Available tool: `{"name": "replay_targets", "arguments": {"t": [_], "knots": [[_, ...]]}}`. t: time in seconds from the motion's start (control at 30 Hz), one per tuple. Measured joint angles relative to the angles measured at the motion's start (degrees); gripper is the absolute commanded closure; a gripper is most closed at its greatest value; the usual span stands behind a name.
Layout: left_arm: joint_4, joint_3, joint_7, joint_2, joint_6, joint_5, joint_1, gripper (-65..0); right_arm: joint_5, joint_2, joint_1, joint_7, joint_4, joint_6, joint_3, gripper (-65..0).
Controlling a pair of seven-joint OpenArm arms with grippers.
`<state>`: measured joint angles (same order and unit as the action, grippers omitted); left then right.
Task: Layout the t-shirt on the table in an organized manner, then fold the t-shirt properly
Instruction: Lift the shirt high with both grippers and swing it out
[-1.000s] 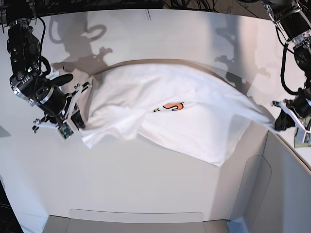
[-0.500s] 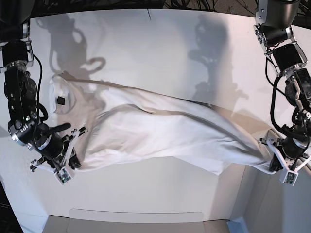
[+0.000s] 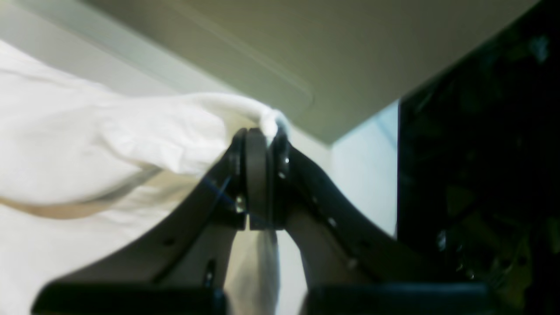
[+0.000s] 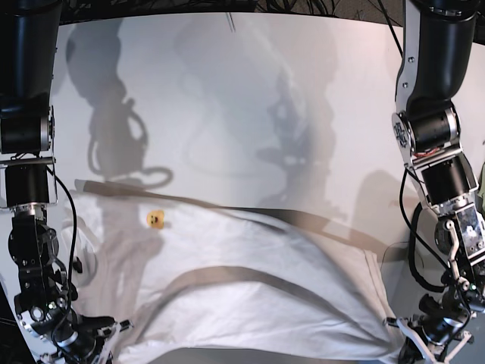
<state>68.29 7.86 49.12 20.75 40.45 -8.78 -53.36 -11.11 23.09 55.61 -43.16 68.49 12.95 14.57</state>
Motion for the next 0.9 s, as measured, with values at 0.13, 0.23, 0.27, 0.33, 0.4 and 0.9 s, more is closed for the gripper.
{"name": "replay_targets", "arguments": {"t": [0.13,0.23,0.27,0.33,0.4,0.9], "knots": [[-2.8,0.0,-3.5,0.1,-0.3,0.3,-6.0,0.0,0.7,-0.6,5.3,2.9,-1.6,0.0,0.4,0.0],[-2.8,0.0,-6.4,0.1,0.0,-0.1,-8.8,0.0,1.9,-0.5,8.9,2.6,-2.5,-0.2,0.4,0.0],[-2.8,0.0,-7.0,0.1,0.0,0.2,-9.6,0.0,1.8,-0.6,10.1,2.5,-2.6,-0.1,0.4,0.0],[-2.8,0.0,-7.7,0.1,-0.1,0.1,-10.6,0.0,1.6,-0.6,12.3,2.8,-2.6,-0.1,0.4,0.0],[-2.8,0.0,-8.1,0.1,-0.1,0.2,-11.3,0.0,1.7,-0.7,14.6,3.3,-2.6,-0.2,0.4,0.0],[15.5,1.2,-3.0,5.2,0.0,0.6,14.1,0.0,1.0,-0.6,-17.2,-6.5,34.2,0.0,0.3,0.0]]}}
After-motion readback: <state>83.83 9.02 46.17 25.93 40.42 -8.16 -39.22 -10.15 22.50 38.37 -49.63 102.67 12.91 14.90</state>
